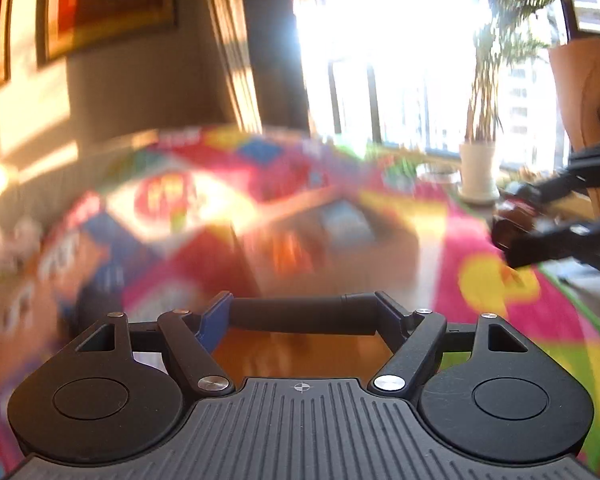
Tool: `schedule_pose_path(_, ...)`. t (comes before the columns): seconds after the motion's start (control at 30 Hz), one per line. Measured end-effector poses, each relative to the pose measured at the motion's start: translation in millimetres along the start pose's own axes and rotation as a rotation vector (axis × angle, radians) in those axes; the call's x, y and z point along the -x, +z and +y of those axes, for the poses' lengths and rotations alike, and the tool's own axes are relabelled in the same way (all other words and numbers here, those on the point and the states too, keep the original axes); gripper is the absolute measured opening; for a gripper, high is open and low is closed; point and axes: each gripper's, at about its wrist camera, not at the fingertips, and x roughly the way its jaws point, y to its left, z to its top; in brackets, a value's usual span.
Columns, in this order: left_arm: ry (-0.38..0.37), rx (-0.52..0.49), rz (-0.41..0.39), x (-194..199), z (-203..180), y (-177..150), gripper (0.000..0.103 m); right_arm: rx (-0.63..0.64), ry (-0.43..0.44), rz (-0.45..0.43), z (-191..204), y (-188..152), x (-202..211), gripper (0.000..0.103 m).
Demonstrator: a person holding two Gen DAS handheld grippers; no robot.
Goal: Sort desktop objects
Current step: 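Carry the black cylinder into the box with the left tool while the right tool regrasps the figure, then drop the black-and-red figure into the box with the right tool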
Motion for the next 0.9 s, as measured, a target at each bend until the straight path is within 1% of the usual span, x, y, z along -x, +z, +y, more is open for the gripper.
schedule_pose_path(0.07, 0.011, 0.005, -0.035, -27, -1, 23, 0.080, -0.020, -0.047, -0.039, -15, 9, 3, 0.066)
schedule_pose_path(0.13, 0.019, 0.044, -0.068, -52, 1, 43, 0.081, -0.038, -0.080, -0.063, -28, 17, 2, 0.066)
schedule_pose_path(0.2, 0.034, 0.081, -0.091, -77, 5, 60, 0.087, -0.048, -0.108, -0.074, -38, 22, -1, 0.066)
schedule_pose_path(0.23, 0.049, 0.090, -0.094, -85, 6, 67, 0.094, -0.049, -0.124, -0.075, -42, 25, -3, 0.066)
schedule_pose_path(0.3, 0.062, 0.111, -0.086, -91, 11, 65, 0.095, -0.053, -0.152, -0.077, -50, 29, -8, 0.066)
schedule_pose_path(0.37, 0.053, 0.118, -0.056, -85, 16, 48, 0.097, -0.058, -0.168, -0.074, -58, 30, -13, 0.066)
schedule_pose_path(0.43, 0.068, 0.117, 0.000, -73, 19, 19, 0.098, -0.066, -0.171, -0.063, -65, 31, -22, 0.066)
schedule_pose_path(0.5, 0.084, 0.130, 0.077, -62, 24, -11, 0.098, -0.081, -0.157, -0.040, -71, 33, -37, 0.066)
schedule_pose_path(0.6, 0.076, 0.175, 0.173, -44, 32, -53, 0.098, -0.114, -0.112, 0.005, -76, 41, -71, 0.066)
schedule_pose_path(0.7, 0.098, 0.202, 0.218, -23, 40, -79, 0.100, -0.154, -0.062, 0.056, -77, 55, -115, 0.066)
schedule_pose_path(0.73, 0.106, 0.202, 0.223, -17, 43, -82, 0.100, -0.158, -0.057, 0.062, -76, 61, -130, 0.066)
schedule_pose_path(0.8, 0.128, 0.213, 0.226, -7, 50, -89, 0.100, -0.149, -0.081, 0.054, -74, 78, -160, 0.066)
schedule_pose_path(0.83, 0.136, 0.227, 0.230, -4, 55, -90, 0.101, -0.142, -0.109, 0.027, -74, 87, -174, 0.068)
schedule_pose_path(0.87, 0.145, 0.240, 0.234, -2, 60, -92, 0.101, -0.141, -0.134, -0.005, -76, 95, -186, 0.073)
schedule_pose_path(0.9, 0.161, 0.252, 0.237, 0, 64, -94, 0.101, -0.149, -0.146, -0.010, -79, 103, -199, 0.086)
